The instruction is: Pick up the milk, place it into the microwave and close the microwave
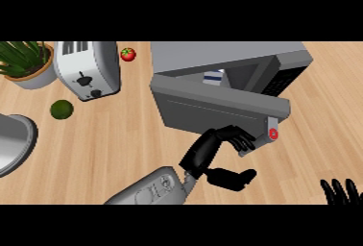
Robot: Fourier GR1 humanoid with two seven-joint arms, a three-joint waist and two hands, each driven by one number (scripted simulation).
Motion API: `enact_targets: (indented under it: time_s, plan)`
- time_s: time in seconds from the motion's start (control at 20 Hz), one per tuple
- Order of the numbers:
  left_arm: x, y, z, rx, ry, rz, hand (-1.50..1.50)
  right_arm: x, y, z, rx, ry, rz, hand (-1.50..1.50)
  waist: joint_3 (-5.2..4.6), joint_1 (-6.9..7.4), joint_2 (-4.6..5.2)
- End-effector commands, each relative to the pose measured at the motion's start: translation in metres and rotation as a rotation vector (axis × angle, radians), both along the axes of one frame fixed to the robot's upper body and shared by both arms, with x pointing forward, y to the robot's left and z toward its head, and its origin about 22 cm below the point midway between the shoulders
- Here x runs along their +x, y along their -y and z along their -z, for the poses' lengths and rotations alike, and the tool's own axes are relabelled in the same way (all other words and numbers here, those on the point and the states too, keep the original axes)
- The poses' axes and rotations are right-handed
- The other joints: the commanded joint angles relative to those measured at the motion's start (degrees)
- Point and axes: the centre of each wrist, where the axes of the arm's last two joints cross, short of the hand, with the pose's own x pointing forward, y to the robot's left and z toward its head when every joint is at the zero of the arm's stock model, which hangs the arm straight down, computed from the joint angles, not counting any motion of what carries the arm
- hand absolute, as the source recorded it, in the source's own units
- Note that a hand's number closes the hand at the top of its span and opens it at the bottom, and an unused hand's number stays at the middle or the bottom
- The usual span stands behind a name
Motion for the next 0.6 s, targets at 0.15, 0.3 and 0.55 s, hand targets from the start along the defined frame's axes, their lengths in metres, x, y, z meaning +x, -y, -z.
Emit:
enact_targets:
  time_s: [0.15, 0.3, 0.55]
  plan:
    - [0.033, 0.003, -0.018, -0.086, 0.024, -0.169, 1.50, 0.002, -0.001, -0.018, 0.023, 0.031, -0.083, -1.50, 0.03, -2.74, 0.82]
    - [0.045, 0.001, -0.023, -0.128, 0.014, -0.192, 1.50, 0.000, 0.000, -0.027, 0.013, 0.030, -0.122, -1.50, -0.05, -4.02, 1.23]
    - [0.064, 0.002, -0.039, -0.195, 0.020, -0.232, 1.50, -0.002, 0.001, -0.036, 0.014, 0.026, -0.153, -1.50, -0.03, -6.57, 1.83]
